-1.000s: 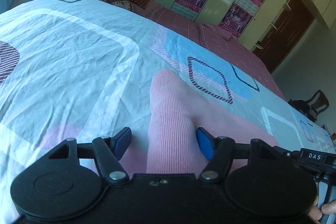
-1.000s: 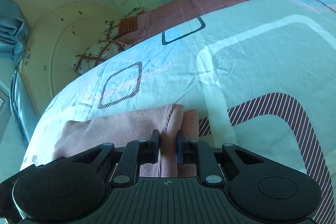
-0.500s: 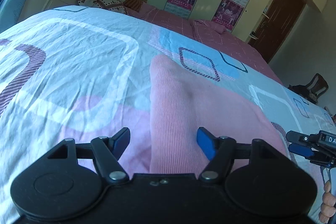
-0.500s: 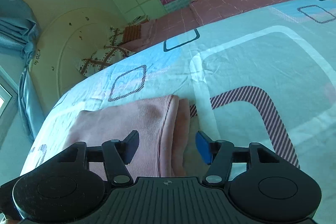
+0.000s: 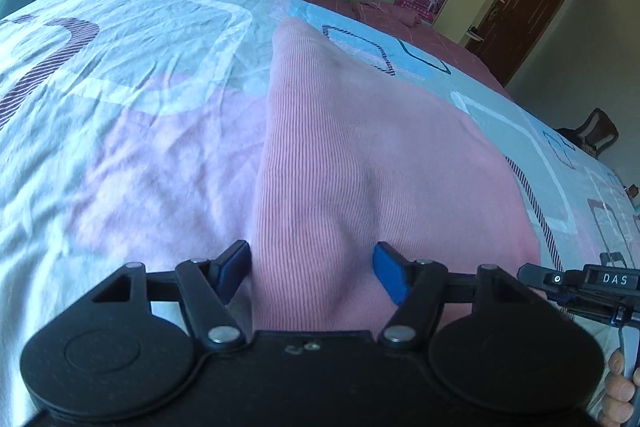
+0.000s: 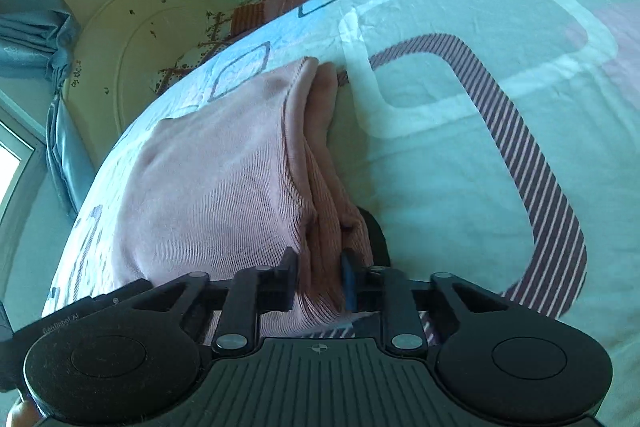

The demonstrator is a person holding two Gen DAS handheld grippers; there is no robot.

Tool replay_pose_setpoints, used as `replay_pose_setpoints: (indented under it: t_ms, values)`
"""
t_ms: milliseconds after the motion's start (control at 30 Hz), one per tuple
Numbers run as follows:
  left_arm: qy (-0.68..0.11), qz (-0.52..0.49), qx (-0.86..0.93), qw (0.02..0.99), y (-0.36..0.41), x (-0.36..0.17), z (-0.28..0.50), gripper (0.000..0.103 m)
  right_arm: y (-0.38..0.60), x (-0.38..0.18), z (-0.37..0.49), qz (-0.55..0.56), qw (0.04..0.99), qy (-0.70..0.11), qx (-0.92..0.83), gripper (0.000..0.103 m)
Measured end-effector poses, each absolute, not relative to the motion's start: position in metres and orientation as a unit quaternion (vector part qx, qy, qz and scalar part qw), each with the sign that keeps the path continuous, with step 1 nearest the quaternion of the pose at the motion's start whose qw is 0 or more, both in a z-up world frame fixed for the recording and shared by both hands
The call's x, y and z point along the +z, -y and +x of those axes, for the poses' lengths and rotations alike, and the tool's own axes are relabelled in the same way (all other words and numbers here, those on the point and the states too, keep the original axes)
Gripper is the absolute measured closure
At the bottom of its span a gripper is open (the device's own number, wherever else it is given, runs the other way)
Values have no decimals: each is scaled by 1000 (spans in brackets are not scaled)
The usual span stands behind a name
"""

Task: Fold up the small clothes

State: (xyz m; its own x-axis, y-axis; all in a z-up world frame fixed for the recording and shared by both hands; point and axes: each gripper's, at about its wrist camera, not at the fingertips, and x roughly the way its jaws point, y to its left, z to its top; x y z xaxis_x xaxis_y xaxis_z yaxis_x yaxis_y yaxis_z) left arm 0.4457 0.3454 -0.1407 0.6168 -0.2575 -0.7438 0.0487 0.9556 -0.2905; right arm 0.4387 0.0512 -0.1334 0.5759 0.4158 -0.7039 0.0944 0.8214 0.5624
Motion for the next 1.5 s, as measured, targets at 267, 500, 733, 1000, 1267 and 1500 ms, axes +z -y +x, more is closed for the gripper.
replay_pose_setpoints:
  t_ms: [267, 500, 733, 1000, 1267, 1500]
  values:
    - [-427, -108, -96, 893, -349, -143, 432, 56, -43, -146, 425, 308, 831, -453, 97, 92]
    - [-425, -90, -75, 898, -338, -128, 428, 30, -64, -109, 414, 234, 878, -412, 63, 91]
    - [-425, -59, -55, 902, -320, -120, 430, 8, -99, -88, 404, 139, 914, -373, 80, 91]
    - [-482, -23, -2, 876, -299, -140, 452, 0, -106, -128, 417, 105, 896, -428, 58, 91]
    - [-467, -68, 29, 881, -304, -141, 447, 0, -104, -130, 417, 102, 896, -428, 65, 88]
    - [-472, -65, 69, 876, -292, -135, 442, 1, -105, -124, 417, 95, 895, -430, 76, 81]
